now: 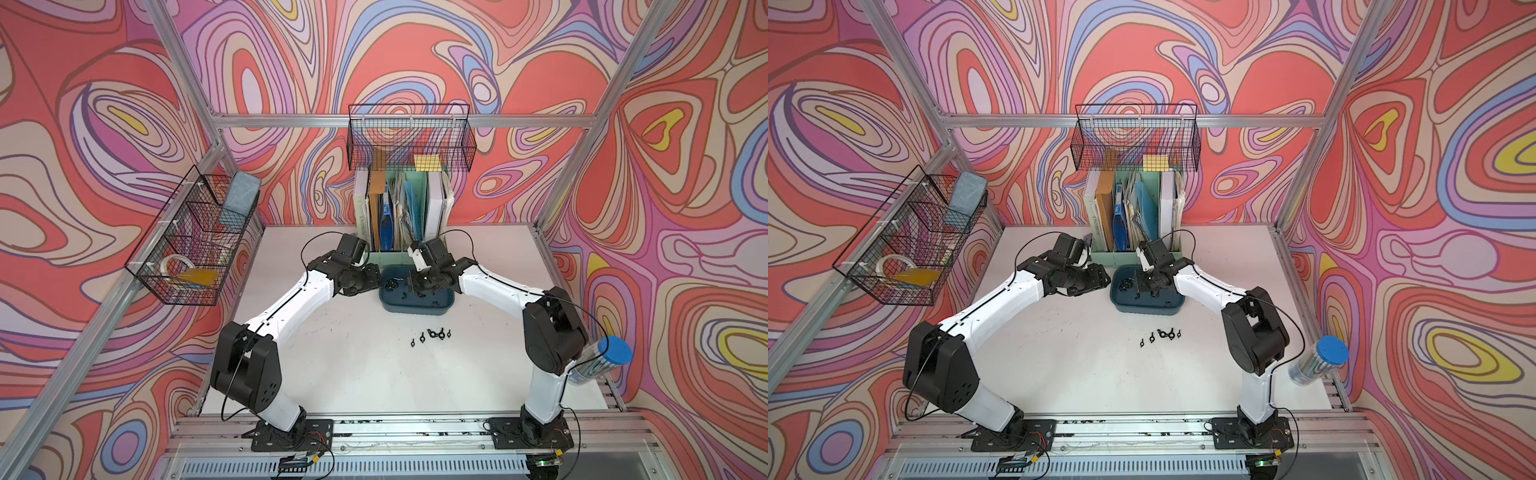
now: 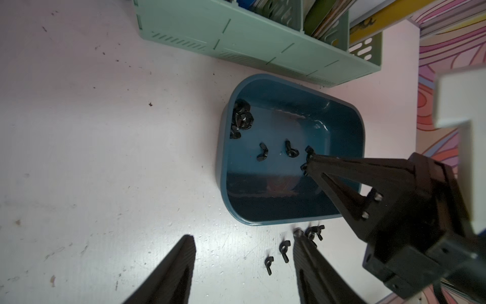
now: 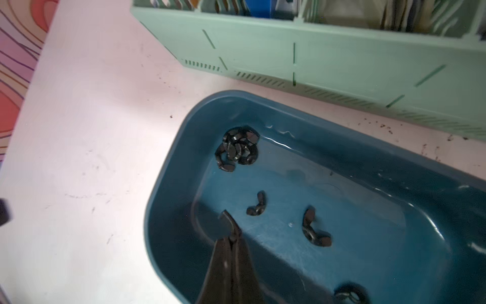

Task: Take out the wing nut from the storage box
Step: Pick up the wing nut from the storage box.

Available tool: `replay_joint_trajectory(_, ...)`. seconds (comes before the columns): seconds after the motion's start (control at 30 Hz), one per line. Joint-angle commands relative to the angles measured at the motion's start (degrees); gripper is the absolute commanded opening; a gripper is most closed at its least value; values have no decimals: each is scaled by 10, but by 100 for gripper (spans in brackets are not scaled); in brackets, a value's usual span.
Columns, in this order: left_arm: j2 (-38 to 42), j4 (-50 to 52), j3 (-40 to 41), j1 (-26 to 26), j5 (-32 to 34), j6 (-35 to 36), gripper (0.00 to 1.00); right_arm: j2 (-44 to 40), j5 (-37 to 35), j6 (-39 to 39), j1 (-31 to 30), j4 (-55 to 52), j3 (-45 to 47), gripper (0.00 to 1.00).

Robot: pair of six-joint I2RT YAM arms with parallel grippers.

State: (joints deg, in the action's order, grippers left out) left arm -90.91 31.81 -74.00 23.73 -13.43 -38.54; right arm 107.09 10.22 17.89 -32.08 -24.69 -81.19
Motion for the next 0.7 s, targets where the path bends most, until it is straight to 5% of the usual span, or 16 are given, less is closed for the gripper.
replay_joint_trajectory(0.0,6,-81,22,-17,-89,-59,58,-34,38,14,-3,17,15,0)
replay_joint_trajectory(0.23,-6,-223,61,-32,-198,-138,47,-52,76,31,-4,27,26,0)
replay_joint_trajectory(0.67,-32,-285,80,-32,-240,-169,32,-66,125,40,-10,35,9,0)
